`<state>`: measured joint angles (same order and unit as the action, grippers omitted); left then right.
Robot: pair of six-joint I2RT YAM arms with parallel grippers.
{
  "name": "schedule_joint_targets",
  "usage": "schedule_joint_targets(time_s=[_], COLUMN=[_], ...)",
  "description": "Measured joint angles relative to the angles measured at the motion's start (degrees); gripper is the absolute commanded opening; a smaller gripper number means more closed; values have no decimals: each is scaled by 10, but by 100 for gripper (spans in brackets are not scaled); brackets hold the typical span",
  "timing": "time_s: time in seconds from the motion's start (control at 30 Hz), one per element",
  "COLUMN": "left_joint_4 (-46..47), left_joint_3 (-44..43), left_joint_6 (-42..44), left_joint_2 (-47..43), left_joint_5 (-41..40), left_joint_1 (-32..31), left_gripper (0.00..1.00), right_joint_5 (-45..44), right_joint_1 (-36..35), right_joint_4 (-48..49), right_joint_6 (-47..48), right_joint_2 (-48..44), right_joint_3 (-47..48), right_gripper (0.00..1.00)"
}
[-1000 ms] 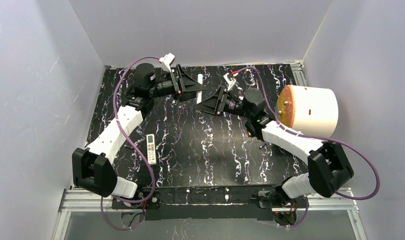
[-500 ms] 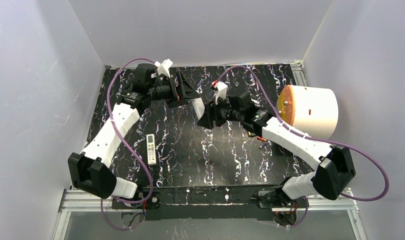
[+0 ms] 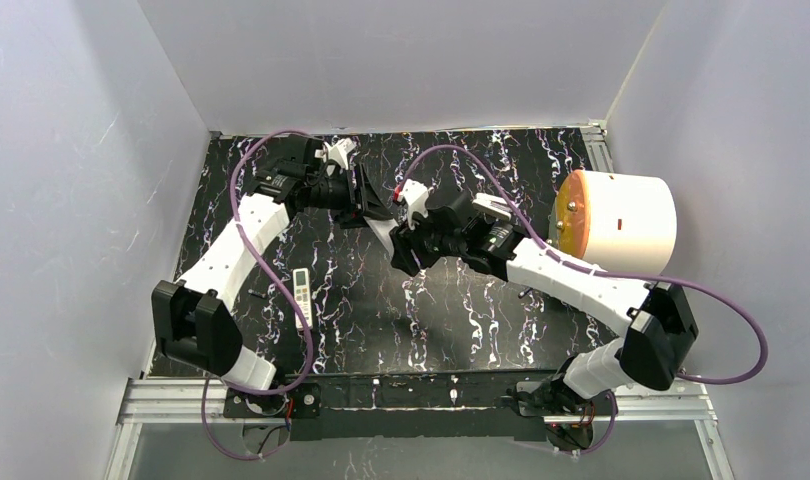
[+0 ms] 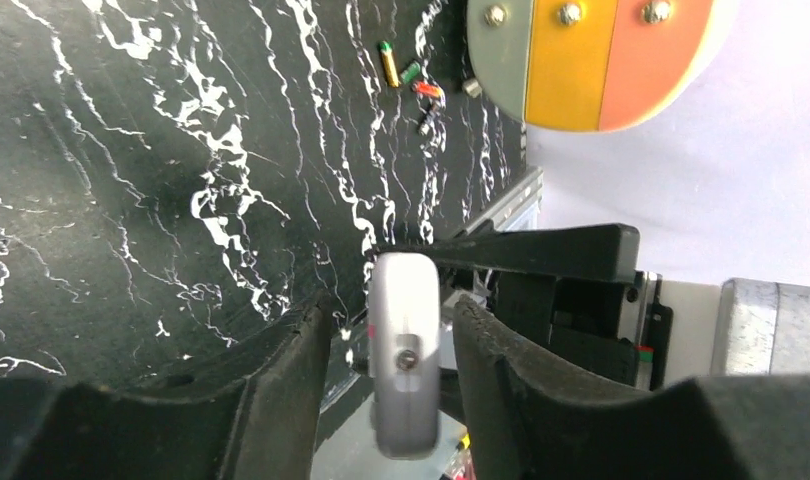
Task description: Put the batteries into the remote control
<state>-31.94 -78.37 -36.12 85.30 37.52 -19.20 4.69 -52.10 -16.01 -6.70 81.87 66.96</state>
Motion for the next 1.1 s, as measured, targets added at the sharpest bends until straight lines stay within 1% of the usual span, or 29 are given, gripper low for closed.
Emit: schedule_joint_targets(time_s=[0.07,0.17,0.3,0.37,0.4,0.43,0.47,0.57,0.6,0.63,0.67,0.77,0.83,1.0,1.1], left_joint_4=[-7,-15,-20,-22,-24,-24,-24,-24,-24,-24,-22,-6,5,40,93], left_joint_3=[-2,-3,-3,-3,-3,-3,-3,-3,-4,-4,-5,-5,-7,-21,-21], left_joint_6=[6,14,23,33,36,37,38,43,45,49,52,52,37,-14,-57], left_joint_2=[8,14,15,16,18,20,22,25,25,25,25,25,24,5,-19], left_joint_5=[25,56,68,64,64,66,67,71,71,72,77,95,114,160,189], left_joint_1=[2,6,10,13,14,15,15,15,15,15,15,23,37,75,94], left_gripper=[35,30,16,11,7,1,0,0,0,0,0,0,0,0,0], right_joint_5=[-10,-23,-27,-29,-29,-28,-28,-27,-27,-28,-28,-14,-6,-21,-39], right_joint_1=[-3,-5,-7,-8,-8,-8,-8,-8,-8,-8,-7,2,8,23,35], right_joint_4=[-6,-11,-10,-11,-11,-11,-12,-17,-17,-16,-12,20,45,127,196], right_joint_6=[7,12,16,22,24,24,24,22,19,13,2,-61,-109,-229,-316], right_joint_2=[6,16,18,18,18,18,18,18,18,17,17,10,1,-33,-69], right_joint_3=[2,5,7,9,9,9,9,9,9,9,9,4,3,0,-23], right_gripper=[33,33,33,33,34,36,42,73,79,82,87,93,98,99,97])
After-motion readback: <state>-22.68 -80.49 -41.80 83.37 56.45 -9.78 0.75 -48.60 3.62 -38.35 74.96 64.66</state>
